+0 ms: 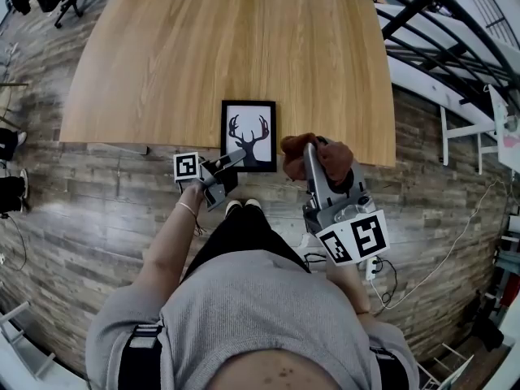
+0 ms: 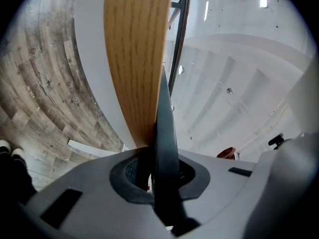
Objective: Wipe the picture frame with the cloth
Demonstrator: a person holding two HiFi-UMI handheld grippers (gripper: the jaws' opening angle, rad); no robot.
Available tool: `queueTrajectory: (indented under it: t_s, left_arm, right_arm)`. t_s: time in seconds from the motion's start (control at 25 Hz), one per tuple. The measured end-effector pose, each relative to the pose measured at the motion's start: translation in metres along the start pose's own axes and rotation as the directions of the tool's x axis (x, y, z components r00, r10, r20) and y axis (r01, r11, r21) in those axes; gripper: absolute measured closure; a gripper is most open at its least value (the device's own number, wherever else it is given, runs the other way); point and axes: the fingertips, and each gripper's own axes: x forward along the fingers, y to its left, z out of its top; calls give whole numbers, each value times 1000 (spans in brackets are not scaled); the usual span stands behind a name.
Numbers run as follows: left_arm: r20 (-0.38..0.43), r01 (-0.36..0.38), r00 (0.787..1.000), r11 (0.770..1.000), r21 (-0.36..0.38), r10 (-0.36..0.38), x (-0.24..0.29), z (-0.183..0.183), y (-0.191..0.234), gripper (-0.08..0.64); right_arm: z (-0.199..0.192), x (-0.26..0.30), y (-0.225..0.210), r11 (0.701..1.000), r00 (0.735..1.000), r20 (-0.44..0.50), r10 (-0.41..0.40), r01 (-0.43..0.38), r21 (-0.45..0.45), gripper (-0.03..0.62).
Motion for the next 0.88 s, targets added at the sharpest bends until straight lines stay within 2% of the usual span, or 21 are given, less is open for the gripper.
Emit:
queueTrajectory:
  t_s: [0.04, 0.08, 0.16, 0.2, 0.32, 0.88]
  left_arm:
    - [0, 11, 1000, 1000, 7, -11, 1, -1, -3, 515]
    - [-2, 26, 1000, 1000, 14, -26, 1, -1, -7, 470]
    - [-20, 53, 998, 998, 40, -53, 3, -3, -16, 333]
    - [-36, 60, 998, 997, 55, -58, 4, -6, -19, 318]
    - [-59, 62, 997, 996, 70, -58, 2, -10, -20, 317]
    - [-6, 28, 1000, 995, 97, -27, -55, -17, -23, 317]
  right_arm:
    - [0, 0, 0, 1000, 1000, -2, 1, -1, 3, 546]
    - [0, 1, 1, 1000, 1000, -3, 2, -2, 5, 546]
    - [-1, 2, 2, 1000, 1000, -5, 5, -5, 7, 546]
    - [-1, 2, 2, 1000, 1000, -6, 6, -6, 6, 546]
    - [-2, 3, 6, 1000, 1000, -7, 10, -10, 7, 546]
    - [-9, 5, 24, 1000, 1000, -4, 18, -18, 4, 546]
